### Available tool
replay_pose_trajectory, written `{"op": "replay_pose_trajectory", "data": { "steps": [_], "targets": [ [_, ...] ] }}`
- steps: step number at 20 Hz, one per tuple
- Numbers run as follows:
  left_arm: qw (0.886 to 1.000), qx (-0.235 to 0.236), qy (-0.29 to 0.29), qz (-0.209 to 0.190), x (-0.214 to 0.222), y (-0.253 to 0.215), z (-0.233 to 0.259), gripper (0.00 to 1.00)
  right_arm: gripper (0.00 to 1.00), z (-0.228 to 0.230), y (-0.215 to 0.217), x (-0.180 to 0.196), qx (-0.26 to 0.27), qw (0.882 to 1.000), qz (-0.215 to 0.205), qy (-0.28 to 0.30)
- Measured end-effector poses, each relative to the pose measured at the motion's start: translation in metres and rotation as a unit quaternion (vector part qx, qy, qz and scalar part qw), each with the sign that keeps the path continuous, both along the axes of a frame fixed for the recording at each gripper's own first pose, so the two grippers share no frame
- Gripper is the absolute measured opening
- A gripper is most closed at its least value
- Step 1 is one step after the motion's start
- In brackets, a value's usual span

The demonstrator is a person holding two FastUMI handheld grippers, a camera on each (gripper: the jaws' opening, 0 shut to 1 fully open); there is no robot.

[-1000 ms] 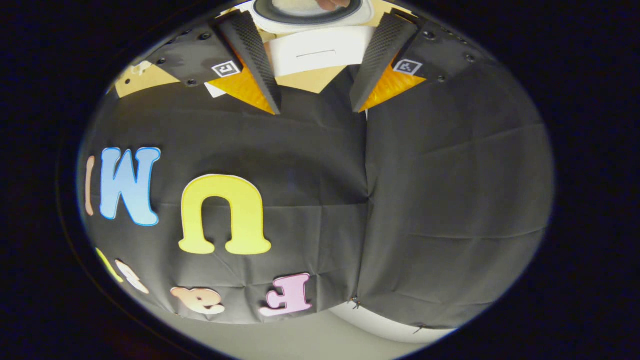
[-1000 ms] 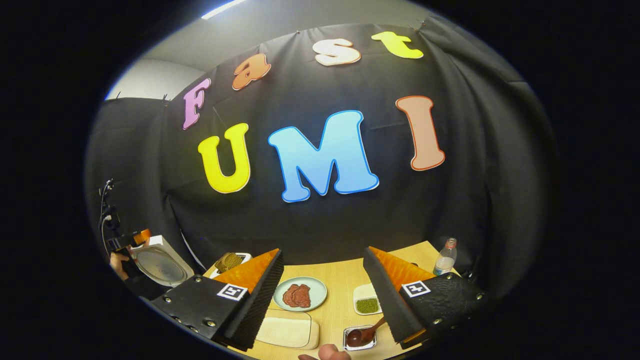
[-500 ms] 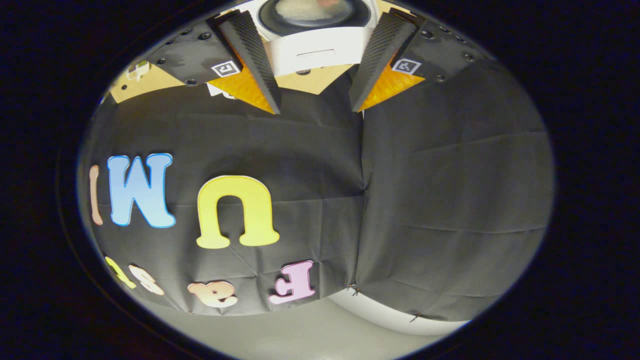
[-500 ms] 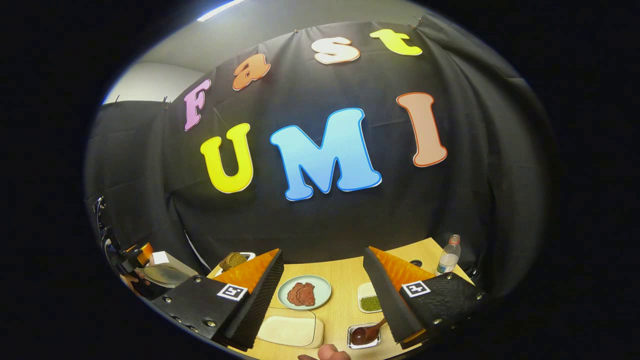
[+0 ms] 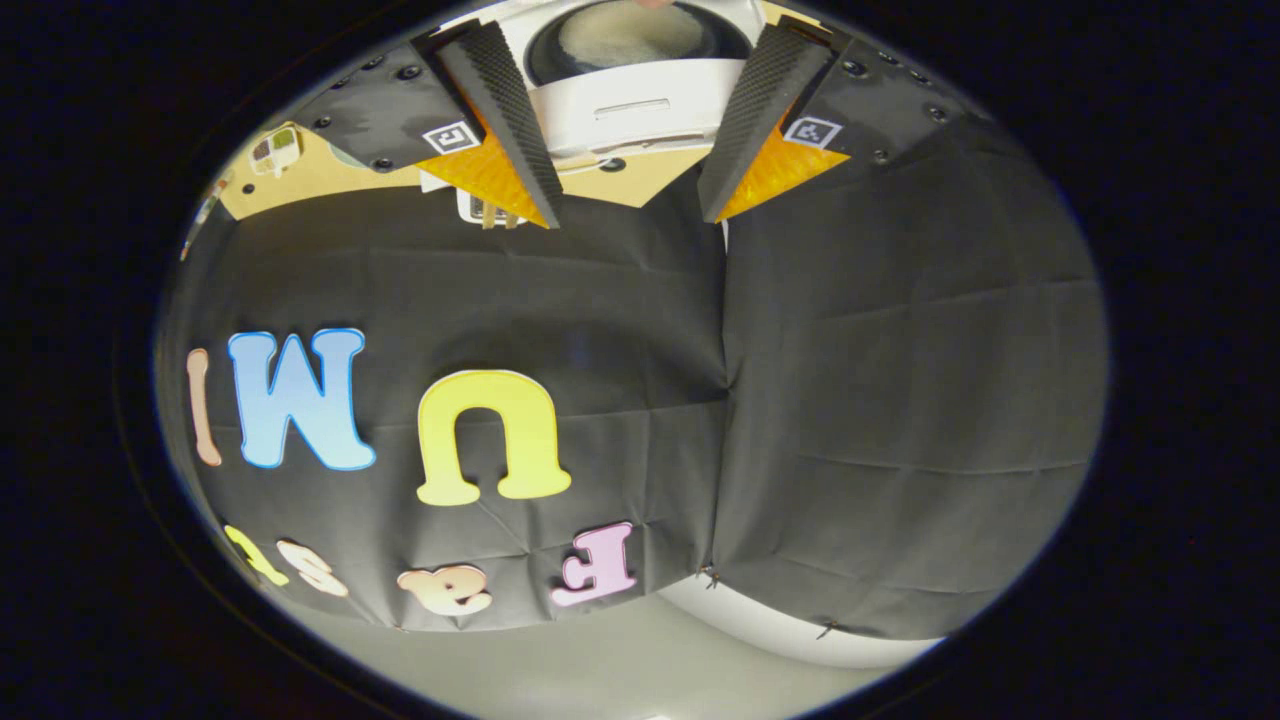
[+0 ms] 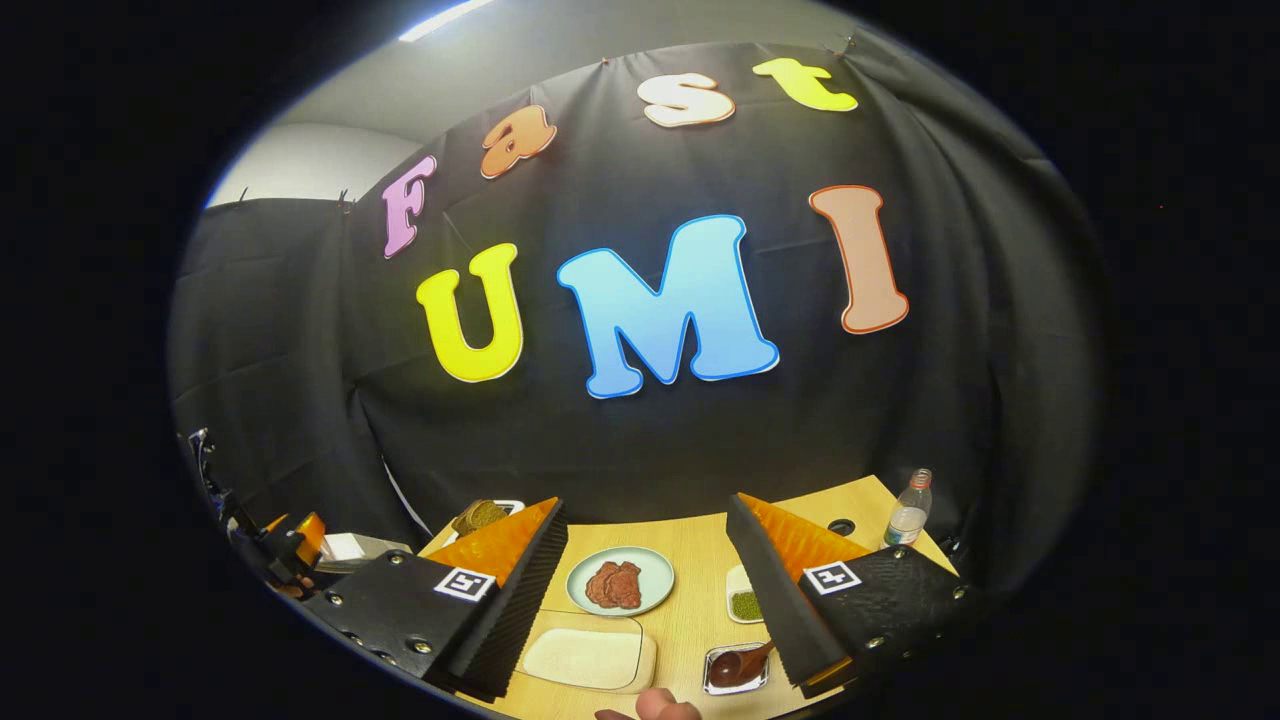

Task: Close the left gripper, press the button to open the rice cooker; take a wooden spoon from the chopstick holder with the right hand, scoop a spoonful of rice and pour it into the rice cooker, then put the wooden spoon back into the chopstick holder.

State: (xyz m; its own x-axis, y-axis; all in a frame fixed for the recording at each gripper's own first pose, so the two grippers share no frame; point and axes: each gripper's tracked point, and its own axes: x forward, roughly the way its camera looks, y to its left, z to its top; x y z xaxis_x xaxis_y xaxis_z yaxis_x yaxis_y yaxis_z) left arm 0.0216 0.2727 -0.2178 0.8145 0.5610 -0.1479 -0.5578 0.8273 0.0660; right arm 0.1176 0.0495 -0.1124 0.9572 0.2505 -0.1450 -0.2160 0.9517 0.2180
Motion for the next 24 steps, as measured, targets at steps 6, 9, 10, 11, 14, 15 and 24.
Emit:
{"op": "replay_pose_trajectory", "data": {
  "steps": [6, 9, 10, 11, 14, 15, 24],
  "targets": [
    [1.000, -0.017, 0.022, 0.014, -0.026, -0.029, -0.045, 0.92, 0.96, 0.000, -0.005, -0.004, 0.007, 1.000, -0.001, 0.003],
    [0.997, -0.049, 0.051, 0.014, -0.046, -0.044, -0.087, 1.00, 0.96, 0.002, -0.006, -0.006, 0.009, 1.000, 0.000, 0.001],
    [0.996, -0.055, 0.062, 0.014, -0.050, -0.047, -0.099, 1.00, 0.96, 0.002, -0.006, -0.007, 0.007, 1.000, 0.001, 0.000],
    [0.996, -0.054, 0.069, 0.014, -0.052, -0.049, -0.107, 1.00, 0.96, 0.004, -0.005, -0.007, 0.006, 1.000, 0.002, -0.001],
    [0.996, -0.042, 0.074, 0.016, -0.058, -0.047, -0.114, 0.94, 0.97, 0.003, -0.003, -0.009, 0.003, 1.000, 0.004, 0.000],
    [0.996, -0.046, 0.072, 0.019, -0.058, -0.044, -0.111, 0.87, 0.97, 0.003, -0.003, -0.009, 0.003, 1.000, 0.004, 0.000],
    [0.982, -0.117, 0.149, -0.010, -0.067, -0.056, -0.145, 0.99, 0.96, -0.003, 0.007, -0.011, 0.025, 1.000, 0.011, 0.013]
  ]
}}
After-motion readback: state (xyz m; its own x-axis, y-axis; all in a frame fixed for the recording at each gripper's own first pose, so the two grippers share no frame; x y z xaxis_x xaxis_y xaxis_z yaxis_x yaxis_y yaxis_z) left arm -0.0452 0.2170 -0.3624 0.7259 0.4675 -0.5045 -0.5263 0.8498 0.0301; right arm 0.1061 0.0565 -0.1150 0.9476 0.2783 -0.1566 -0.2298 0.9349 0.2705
